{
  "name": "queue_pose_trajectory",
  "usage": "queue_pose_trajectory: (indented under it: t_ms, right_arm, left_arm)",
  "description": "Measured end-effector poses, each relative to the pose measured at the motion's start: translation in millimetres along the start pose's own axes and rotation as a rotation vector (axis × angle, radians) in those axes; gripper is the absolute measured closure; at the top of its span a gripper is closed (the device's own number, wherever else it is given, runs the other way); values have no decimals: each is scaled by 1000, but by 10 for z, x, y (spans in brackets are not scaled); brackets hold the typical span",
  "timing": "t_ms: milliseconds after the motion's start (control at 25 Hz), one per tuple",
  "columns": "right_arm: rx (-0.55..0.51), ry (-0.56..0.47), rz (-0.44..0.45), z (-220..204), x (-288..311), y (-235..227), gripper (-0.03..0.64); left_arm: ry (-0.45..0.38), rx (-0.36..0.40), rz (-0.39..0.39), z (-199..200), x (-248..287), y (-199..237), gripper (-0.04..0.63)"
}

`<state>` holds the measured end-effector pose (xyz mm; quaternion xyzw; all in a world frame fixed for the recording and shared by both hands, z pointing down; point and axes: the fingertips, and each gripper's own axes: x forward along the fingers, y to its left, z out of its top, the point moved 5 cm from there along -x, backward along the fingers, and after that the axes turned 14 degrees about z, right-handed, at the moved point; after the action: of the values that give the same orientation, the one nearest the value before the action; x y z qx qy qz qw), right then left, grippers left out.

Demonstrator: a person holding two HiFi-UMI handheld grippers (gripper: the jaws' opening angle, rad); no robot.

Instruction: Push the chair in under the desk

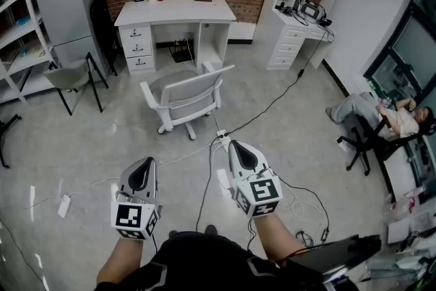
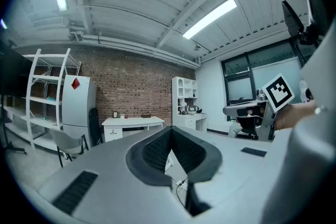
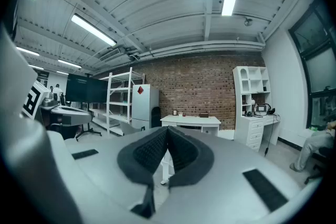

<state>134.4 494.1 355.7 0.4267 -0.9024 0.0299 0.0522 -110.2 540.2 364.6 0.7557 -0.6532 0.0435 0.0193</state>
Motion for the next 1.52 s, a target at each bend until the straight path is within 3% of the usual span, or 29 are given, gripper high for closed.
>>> queue_pose_trajectory:
  t_ms: [800, 1280, 1520]
  right_arm:
    - [7, 12, 35, -145, -258, -75, 609]
    - [13, -13, 114, -260, -401, -568, 609]
    - [-14, 11, 130, -307, -245, -618, 609]
  left_arm:
    - [45, 18, -17, -139, -30, -377, 588]
    - [43, 56, -12, -62, 160, -925, 588]
    - [47, 46, 3, -54, 232, -903, 588]
